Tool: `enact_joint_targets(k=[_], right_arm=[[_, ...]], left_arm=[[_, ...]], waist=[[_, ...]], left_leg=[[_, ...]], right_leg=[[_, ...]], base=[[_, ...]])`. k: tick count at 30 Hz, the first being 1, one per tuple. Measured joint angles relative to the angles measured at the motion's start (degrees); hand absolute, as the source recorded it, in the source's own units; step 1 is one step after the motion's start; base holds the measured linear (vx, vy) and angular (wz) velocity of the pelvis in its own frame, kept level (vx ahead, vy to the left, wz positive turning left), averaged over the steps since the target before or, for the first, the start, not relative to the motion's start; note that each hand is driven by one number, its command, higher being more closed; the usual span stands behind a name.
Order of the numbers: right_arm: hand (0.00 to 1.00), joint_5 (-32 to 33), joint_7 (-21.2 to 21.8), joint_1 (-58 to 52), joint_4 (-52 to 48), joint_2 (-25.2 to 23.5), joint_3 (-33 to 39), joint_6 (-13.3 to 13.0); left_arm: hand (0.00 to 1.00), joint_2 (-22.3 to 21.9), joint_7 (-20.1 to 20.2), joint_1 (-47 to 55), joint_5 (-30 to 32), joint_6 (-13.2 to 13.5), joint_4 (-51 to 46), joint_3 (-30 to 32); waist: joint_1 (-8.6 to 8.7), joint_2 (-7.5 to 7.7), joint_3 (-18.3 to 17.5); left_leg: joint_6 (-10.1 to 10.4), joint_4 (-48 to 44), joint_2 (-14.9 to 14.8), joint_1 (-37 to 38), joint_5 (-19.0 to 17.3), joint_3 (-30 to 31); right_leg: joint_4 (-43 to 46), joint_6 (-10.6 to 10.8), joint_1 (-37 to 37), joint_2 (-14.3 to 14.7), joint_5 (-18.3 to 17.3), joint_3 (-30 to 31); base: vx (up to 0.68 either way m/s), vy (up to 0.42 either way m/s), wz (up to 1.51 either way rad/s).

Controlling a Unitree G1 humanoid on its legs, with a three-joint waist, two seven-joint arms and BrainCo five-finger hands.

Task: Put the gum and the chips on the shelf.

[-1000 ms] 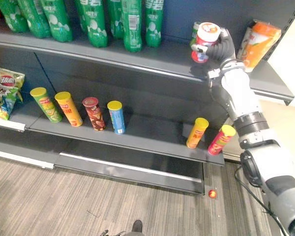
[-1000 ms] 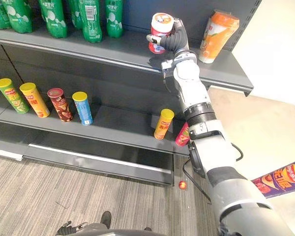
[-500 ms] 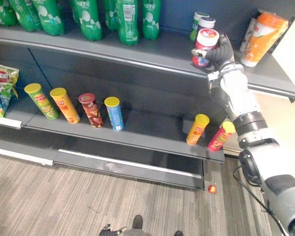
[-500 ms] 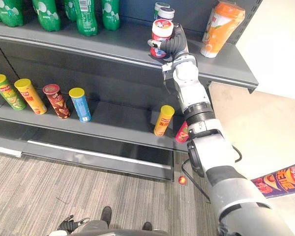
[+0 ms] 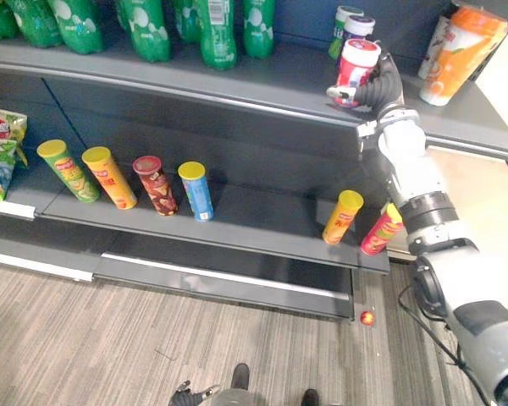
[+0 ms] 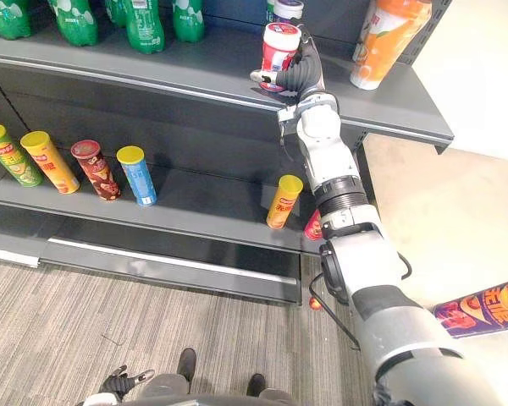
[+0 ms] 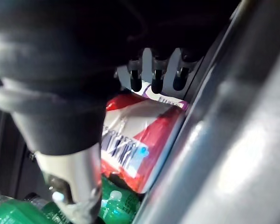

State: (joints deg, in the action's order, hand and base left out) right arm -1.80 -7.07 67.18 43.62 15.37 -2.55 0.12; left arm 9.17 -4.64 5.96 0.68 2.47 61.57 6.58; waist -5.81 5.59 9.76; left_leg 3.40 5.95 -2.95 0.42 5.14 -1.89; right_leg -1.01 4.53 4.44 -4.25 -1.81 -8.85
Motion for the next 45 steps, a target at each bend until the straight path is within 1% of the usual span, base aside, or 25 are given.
enact_joint_targets(k=[3, 6, 12, 16, 18, 22, 27, 33, 34, 36, 37, 38, 40, 41, 43, 44, 45], right_arm=[[0.0, 0.0, -0.05, 0.02, -0.11, -0.05, -0.18, -0.63], [0.0, -0.01, -0.17, 0.02, -0.3, -0.07, -0.29, -0.71], [0.0, -0.13, -1.04, -0.08, -1.61, -0.13, -0.78, 0.17], [0.0, 0.01, -3.15, -1.03, -6.52, -0.13, 0.02, 0.45], [0.0, 0.72, -5.33, -1.06, -9.65, -0.15, 0.52, 0.3], [0.0, 0.62, -7.72, -1.07, -14.02, -0.15, 2.99, -0.59], [0.0, -0.09, -8.94, -1.19, -17.46, -0.15, 3.27, -1.51], [0.0, -0.4, -8.99, -4.08, -27.54, -0.92, 3.01, -2.51], [0.0, -0.46, -8.99, -5.15, -29.6, -0.93, 2.58, -3.1], [0.0, -0.48, -8.87, -8.77, -35.8, -1.43, 1.31, -4.26], [0.0, -0.46, -8.65, -11.94, -40.5, -2.64, 0.0, -4.94], [0.0, -0.44, -8.01, -15.55, -44.51, -3.33, -2.04, -6.1], [0.0, -0.43, -6.64, -20.53, -48.77, -3.55, -5.2, -6.81], [0.0, 0.16, -4.3, -25.58, -51.8, -3.64, -8.27, -7.32], [0.0, 0.89, -1.42, -31.25, -54.56, -3.64, -11.12, -8.11], [0.0, 2.61, 0.57, -35.02, -56.11, -3.6, -11.78, -8.41], [0.0, 3.31, 1.36, -36.99, -56.84, -3.54, -11.77, -8.48]], left_arm=[[0.0, 0.04, -0.01, -0.08, 0.0, 0.0, 0.03, 0.0], [0.0, 0.04, -0.05, -0.12, -0.01, 0.0, 0.03, 0.0], [0.0, 0.04, -0.15, -0.09, 0.02, -0.04, 0.04, 0.05], [0.0, 0.04, -0.66, -0.08, 0.03, -0.07, 0.03, 0.2], [0.0, -0.02, -1.22, -0.11, 0.04, -0.11, 0.03, 0.49], [0.0, -0.02, -1.52, -0.04, 0.12, -0.13, 0.02, 0.61], [0.0, -0.07, -1.76, 0.03, 0.31, -0.15, 0.02, 1.14], [0.0, -0.1, -1.91, 0.07, 0.58, -0.26, 0.03, 2.13], [0.0, -0.11, -1.94, 0.09, 0.58, -0.28, 0.03, 2.26], [0.0, -0.1, -2.0, 0.17, 0.58, -0.51, 0.05, 2.27], [0.0, -0.01, -2.04, 0.38, 0.6, -0.54, 0.07, 2.28], [0.0, 0.05, -2.07, 0.53, 0.64, -0.55, 0.09, 2.29], [0.0, 0.04, -2.15, 0.9, 0.64, -0.55, 0.12, 2.34], [0.0, 0.11, -2.12, 1.25, 0.73, -0.55, 0.34, 2.35], [0.0, 0.17, -2.08, 1.58, 0.74, -0.56, 1.37, 2.75], [0.0, 0.18, -2.01, 1.65, 0.75, -0.55, 1.42, 2.83], [0.0, 0.24, -1.93, 1.69, 0.85, -0.54, 1.53, 2.83]], waist=[[-0.12, 0.09, -0.01], [-0.02, 0.12, -0.04], [0.31, 0.18, -0.08], [0.47, 0.29, -0.16], [0.6, 0.31, -0.18], [0.74, 0.41, -0.47], [0.82, 0.61, -1.62], [0.87, 0.97, -2.55], [0.88, 1.05, -2.61], [0.93, 1.33, -2.81], [1.18, 1.48, -2.97], [1.34, 1.59, -3.18], [1.35, 1.67, -4.02], [2.02, 1.76, -4.48], [2.67, 1.77, -4.56], [2.77, 1.82, -4.61], [2.87, 1.86, -4.66]], left_leg=[[-0.02, 0.0, -0.19, -0.15, -0.03, -0.27], [-0.09, 0.0, -0.39, -0.15, 0.04, -0.25], [-0.26, -0.01, -0.65, -0.2, 0.27, -0.09], [-0.22, -0.02, -0.66, -0.2, 0.35, -0.04], [-0.2, -0.03, -0.69, -0.2, 0.41, 0.03], [-0.19, -0.03, -0.72, -0.2, 0.57, 0.24], [-0.19, -0.02, -0.77, -0.19, 0.6, 0.29], [-0.17, -0.03, -0.8, -0.13, 0.58, 0.01], [-0.17, -0.03, -0.82, -0.09, 0.58, -0.11], [-0.14, -0.04, -0.88, 0.03, 0.54, -0.58], [-0.06, -0.04, -0.93, 0.18, 0.45, -0.98], [-0.07, -0.04, -1.0, 0.32, 0.37, -1.52], [-0.08, -0.03, -1.15, 0.19, 0.26, -2.41], [-0.07, -0.03, -1.2, 0.4, 0.21, -2.77], [0.03, -0.03, -1.35, 0.74, 0.07, -3.4], [0.11, -0.03, -1.53, 0.86, -0.05, -4.02], [0.4, -0.02, -1.59, 0.88, -0.29, -4.17]], right_leg=[[-0.09, -0.34, -0.24, 0.1, 0.26, 0.25], [-0.13, -0.38, -0.23, 0.31, 0.28, 0.24], [-0.19, -0.41, -0.24, 0.58, 0.31, 0.15], [-0.19, -0.54, -0.23, 0.61, 0.47, 0.12], [-0.18, -0.54, -0.22, 0.65, 0.47, 0.09], [-0.1, -0.55, -0.19, 0.7, 0.47, -0.05], [0.02, -0.56, -0.21, 0.74, 0.47, -0.07], [0.08, -0.55, -0.28, 0.73, 0.46, 0.12], [0.08, -0.56, -0.3, 0.73, 0.46, 0.19], [0.07, -0.56, -0.39, 0.76, 0.46, 0.67], [0.08, -0.56, -0.45, 0.78, 0.46, 1.08], [0.1, -0.55, -0.58, 0.81, 0.46, 1.6], [0.25, -0.52, -1.25, 0.9, 0.48, 2.5], [0.23, -0.49, -1.23, 0.93, 0.5, 2.9], [0.38, -0.48, -1.26, 1.03, 0.48, 3.38], [0.39, -0.41, -1.42, 1.06, 0.53, 3.58], [0.39, -0.38, -1.48, 1.09, 0.55, 3.67]], base=[[0.0, -0.012, -0.05], [0.0, 0.0, 0.0], [0.0, 0.0, 0.0], [0.0, 0.0, 0.0], [0.0, 0.0, 0.0], [0.0, 0.0, 0.0], [0.0, 0.0, 0.0], [0.0, 0.0, -0.01], [0.0, 0.0, -0.06], [0.0, -0.001, -0.11], [0.0, -0.004, -0.19], [0.0, -0.006, -0.22], [0.0, -0.006, -0.24], [0.01, -0.006, -0.19], [-0.01, -0.007, -0.19], [-0.03, -0.009, -0.23], [-0.02, -0.008, -0.19]])
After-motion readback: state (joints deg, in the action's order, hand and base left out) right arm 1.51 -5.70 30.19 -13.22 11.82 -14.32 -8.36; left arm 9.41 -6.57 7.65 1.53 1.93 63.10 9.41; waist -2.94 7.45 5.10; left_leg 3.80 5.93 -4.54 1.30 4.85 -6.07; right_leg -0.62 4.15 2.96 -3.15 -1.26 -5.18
